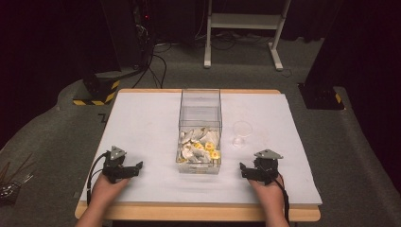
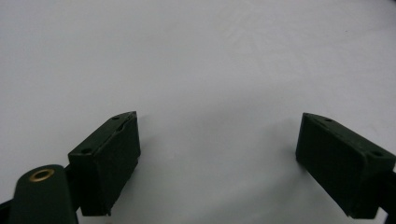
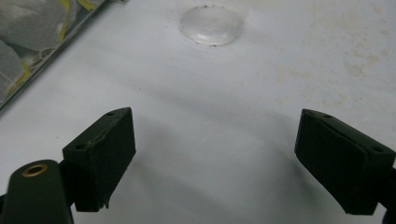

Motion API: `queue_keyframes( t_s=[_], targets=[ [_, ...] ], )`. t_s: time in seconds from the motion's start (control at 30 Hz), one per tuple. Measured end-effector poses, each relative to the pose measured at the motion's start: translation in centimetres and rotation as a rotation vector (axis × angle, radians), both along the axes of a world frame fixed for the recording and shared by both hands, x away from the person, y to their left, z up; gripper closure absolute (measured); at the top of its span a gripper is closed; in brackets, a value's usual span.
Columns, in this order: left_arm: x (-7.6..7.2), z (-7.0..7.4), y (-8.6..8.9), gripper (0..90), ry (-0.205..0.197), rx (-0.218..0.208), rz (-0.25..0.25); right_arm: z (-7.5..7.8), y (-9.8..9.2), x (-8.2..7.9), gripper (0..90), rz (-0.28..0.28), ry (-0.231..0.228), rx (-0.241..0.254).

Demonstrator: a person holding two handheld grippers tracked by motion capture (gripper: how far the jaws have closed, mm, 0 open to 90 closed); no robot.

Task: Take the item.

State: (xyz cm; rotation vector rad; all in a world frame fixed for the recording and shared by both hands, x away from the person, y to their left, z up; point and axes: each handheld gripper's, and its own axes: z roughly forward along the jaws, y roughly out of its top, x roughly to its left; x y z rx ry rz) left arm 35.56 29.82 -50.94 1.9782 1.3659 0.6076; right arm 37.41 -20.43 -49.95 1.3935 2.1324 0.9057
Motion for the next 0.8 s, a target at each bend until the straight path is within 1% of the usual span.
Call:
queue_keyframes(
  t_s=[0.13,0.2,0.33,0.6,0.67,0.73,0.8],
  targets=[
    [0.0,0.0,0.0,13.9,0.000,-0.001,0.001,0.3,0.1,-0.3,14.0,0.010,-0.013,0.012],
    [0.0,0.0,0.0,13.9,0.001,-0.002,0.002,0.6,0.1,-0.5,14.1,0.016,-0.024,0.006],
    [0.0,0.0,0.0,13.8,0.004,-0.002,0.001,1.0,0.3,-0.8,14.5,0.027,-0.042,0.012],
    [0.0,0.0,0.0,13.9,0.003,-0.002,0.001,2.0,0.3,-1.4,14.6,0.031,-0.074,0.047],
    [0.0,0.0,0.0,13.9,0.004,-0.002,0.001,2.1,0.3,-1.4,14.6,0.031,-0.074,0.052],
    [0.0,0.0,0.0,13.8,0.004,-0.002,0.001,2.2,0.2,-1.4,14.9,0.032,-0.083,0.054],
    [0.0,0.0,0.0,13.8,0.003,-0.002,0.001,2.4,0.1,-1.4,15.3,0.032,-0.081,0.065]
  ],
)
